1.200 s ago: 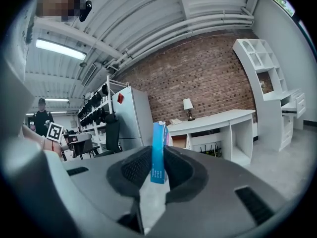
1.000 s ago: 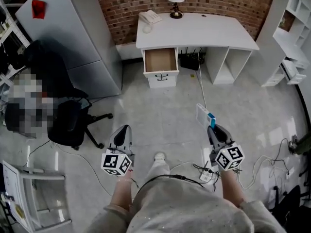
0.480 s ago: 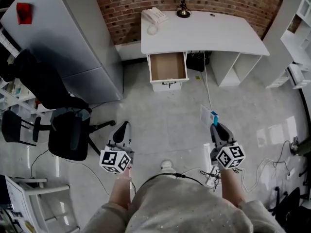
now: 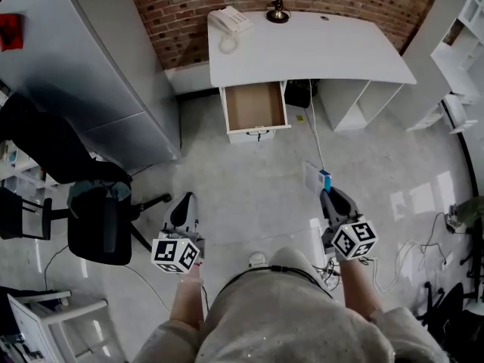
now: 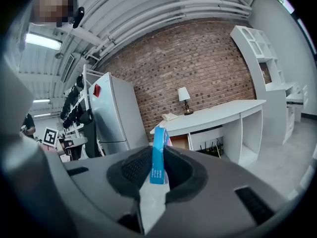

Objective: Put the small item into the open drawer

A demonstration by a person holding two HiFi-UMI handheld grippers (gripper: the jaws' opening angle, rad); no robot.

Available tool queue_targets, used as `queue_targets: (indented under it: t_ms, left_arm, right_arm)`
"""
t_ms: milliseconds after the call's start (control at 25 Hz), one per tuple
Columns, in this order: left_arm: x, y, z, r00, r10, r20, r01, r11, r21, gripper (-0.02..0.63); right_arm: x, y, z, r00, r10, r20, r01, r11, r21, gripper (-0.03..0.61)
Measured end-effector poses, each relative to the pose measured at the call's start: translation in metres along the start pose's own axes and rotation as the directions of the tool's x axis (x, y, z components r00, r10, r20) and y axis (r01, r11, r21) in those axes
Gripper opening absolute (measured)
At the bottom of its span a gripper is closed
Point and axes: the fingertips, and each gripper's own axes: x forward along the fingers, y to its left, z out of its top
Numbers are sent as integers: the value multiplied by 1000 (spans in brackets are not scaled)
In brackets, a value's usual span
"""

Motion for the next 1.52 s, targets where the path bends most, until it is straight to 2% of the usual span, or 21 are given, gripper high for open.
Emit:
queue_targets:
  t_ms: [160, 400, 640, 920, 1520]
  left_arm:
    - [5, 1, -15, 999, -11, -39, 10, 1000, -18, 6]
    - [24, 26, -12, 999, 22, -32, -23, 999, -31, 6]
    - [66, 53, -2, 998, 60, -35, -61, 998, -25, 6]
    - [125, 76, 7, 996, 85, -38, -87, 995, -51, 6]
    - [231, 89, -19, 991, 43, -129, -55, 995, -86, 6]
  right_arm:
    - [9, -8, -1, 1000, -9, -23, 9, 1000, -1, 77]
    - [50, -13, 2, 999, 8, -38, -8, 1000, -7, 77]
    - [120, -21, 12, 995, 66, -76, -68, 997, -21, 77]
    - [200, -38, 26, 986, 106, -130, -110, 994, -22, 77]
    - [302, -98, 17, 976, 98, -197, -93, 995, 34, 77]
